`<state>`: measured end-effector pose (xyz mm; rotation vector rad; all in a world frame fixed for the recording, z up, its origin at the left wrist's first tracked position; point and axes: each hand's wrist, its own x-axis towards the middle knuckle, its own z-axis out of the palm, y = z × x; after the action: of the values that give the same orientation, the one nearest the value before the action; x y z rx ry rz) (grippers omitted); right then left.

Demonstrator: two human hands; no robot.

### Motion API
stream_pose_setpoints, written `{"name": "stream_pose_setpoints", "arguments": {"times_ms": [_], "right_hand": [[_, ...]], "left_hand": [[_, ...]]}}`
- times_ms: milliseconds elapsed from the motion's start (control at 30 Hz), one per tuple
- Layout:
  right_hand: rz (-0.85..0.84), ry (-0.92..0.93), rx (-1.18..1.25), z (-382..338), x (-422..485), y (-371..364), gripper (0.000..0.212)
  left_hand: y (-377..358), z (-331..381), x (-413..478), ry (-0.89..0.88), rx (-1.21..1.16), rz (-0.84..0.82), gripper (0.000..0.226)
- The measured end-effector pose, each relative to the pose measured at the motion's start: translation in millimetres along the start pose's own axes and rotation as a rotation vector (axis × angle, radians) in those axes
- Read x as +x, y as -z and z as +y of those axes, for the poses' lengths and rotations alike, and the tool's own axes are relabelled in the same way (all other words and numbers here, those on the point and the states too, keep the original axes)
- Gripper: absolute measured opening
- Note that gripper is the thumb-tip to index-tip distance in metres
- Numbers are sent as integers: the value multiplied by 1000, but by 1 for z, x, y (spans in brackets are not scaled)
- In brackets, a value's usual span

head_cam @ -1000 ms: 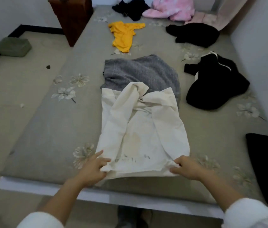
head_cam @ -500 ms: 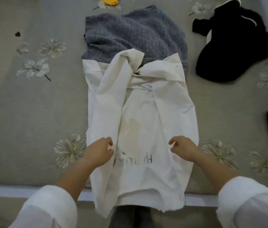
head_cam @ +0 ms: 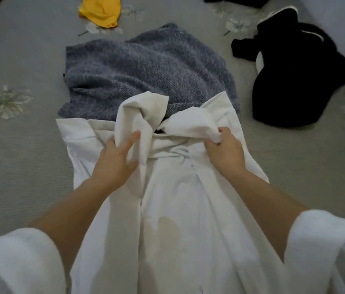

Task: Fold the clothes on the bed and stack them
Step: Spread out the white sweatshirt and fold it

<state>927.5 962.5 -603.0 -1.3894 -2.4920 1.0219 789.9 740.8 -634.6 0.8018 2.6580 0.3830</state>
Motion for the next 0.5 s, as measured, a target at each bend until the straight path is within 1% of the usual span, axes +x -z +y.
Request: {"name": "stream_pose_setpoints", "arguments": {"times_ms": [33, 67, 167, 200, 267, 300, 367, 400, 433, 500], "right_hand": [[39, -21, 49, 2, 4, -2, 26], [62, -82, 174, 5, 6, -3, 20], [68, -354, 671, 12, 12, 7, 18], [90, -401, 757, 15, 14, 15, 17], [225, -478, 863, 23, 21, 35, 18], [338, -514, 856, 30, 24, 47, 22], [579, -579, 677, 48, 25, 72, 34], [656, -594, 609, 58, 20, 83, 40], [674, -593, 574, 66, 15, 91, 46], [589, -502, 510, 75, -1, 95, 55]], "left_hand": [[-4, 2, 5, 1, 4, -32, 73], [-8, 4, 7, 15, 9, -20, 69], [-10, 9, 2, 69, -6, 139, 63], [-8, 8, -2, 82, -21, 181, 62], [3, 3, -13, 131, -70, 261, 56], [10, -3, -21, 173, -98, 303, 50], [23, -20, -39, 289, -118, 378, 42], [30, -31, -50, 363, -121, 406, 40], [36, -43, -61, 450, -139, 427, 38], [45, -71, -81, 674, -222, 448, 43]]}}
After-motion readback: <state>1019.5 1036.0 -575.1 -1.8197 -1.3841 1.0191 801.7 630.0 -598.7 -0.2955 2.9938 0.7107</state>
